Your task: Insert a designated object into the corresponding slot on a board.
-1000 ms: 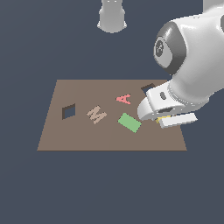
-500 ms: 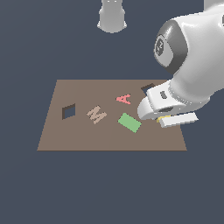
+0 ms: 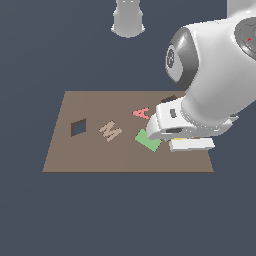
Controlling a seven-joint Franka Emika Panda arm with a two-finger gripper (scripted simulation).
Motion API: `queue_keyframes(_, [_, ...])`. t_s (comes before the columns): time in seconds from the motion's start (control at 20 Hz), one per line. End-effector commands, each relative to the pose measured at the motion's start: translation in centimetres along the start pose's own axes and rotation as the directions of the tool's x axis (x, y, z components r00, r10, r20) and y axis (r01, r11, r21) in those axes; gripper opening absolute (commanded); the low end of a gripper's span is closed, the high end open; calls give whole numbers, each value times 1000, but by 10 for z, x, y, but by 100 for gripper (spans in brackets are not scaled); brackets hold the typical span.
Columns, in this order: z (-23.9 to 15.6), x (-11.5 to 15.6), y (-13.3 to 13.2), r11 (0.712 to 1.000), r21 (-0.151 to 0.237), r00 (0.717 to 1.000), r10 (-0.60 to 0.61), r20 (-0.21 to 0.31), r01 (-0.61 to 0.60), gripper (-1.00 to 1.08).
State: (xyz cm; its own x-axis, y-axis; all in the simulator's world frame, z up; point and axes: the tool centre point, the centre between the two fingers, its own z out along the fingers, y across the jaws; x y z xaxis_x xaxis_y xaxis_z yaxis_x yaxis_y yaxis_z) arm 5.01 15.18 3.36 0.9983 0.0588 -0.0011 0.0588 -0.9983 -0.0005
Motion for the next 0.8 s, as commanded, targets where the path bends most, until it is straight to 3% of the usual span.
queue_keyframes(0.0, [-1,8,20,997,0,997,74,-1,-74,-100])
queue_keyframes(0.15, [-2,18,49,983,0,983,185,-1,-185,-100])
queue_keyframes(0.35, [-2,25,91,943,0,943,332,-1,-332,-100])
queue_keyframes(0.55, [-3,26,132,883,1,883,469,-1,-469,-100])
queue_keyframes(0.75, [-4,21,173,804,1,804,595,-1,-595,-100])
